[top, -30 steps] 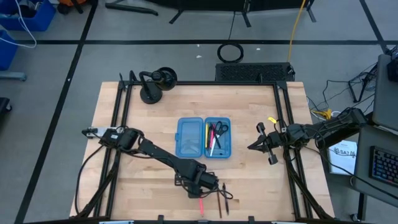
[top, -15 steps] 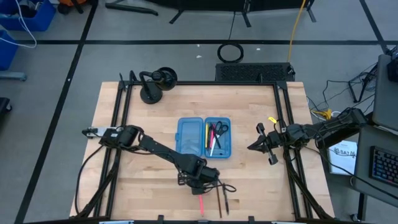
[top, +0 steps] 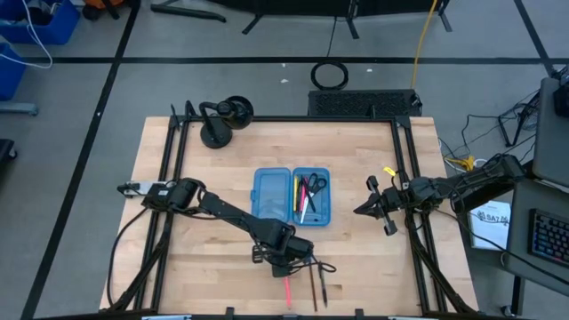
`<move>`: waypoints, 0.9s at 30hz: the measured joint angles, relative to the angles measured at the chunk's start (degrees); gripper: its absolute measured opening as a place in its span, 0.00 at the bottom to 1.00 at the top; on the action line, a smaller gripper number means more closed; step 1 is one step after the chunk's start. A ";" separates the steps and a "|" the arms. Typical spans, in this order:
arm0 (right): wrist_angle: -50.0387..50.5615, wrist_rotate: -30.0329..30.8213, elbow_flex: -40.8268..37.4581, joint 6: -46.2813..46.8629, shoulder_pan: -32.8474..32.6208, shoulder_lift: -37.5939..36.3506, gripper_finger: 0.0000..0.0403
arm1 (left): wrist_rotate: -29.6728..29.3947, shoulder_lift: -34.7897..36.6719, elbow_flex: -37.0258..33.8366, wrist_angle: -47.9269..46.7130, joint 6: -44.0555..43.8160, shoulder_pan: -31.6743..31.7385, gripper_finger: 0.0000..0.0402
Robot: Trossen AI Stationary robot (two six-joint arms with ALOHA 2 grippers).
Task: Pick & place school supplies into a supply box
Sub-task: Put the pink pencil into the blue supply box
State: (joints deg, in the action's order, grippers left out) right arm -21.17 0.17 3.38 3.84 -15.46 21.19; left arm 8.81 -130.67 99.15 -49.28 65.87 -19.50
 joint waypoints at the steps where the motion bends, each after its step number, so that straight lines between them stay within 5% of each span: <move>1: -0.02 0.01 -0.01 0.00 0.00 0.00 0.00 | 0.19 0.00 -0.02 0.00 0.02 0.08 0.19; 7: 0.00 0.00 -0.02 -0.15 0.00 0.00 0.00 | 0.25 0.00 -0.05 0.20 0.07 0.15 0.04; 27: -0.04 0.00 -0.02 -0.42 0.00 -0.02 0.00 | -12.94 7.56 5.06 -6.28 0.01 -2.71 0.04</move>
State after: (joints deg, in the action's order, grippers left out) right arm -21.22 0.16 3.36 3.42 -15.46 21.17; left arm -4.13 -123.12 104.21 -55.55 65.88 -22.21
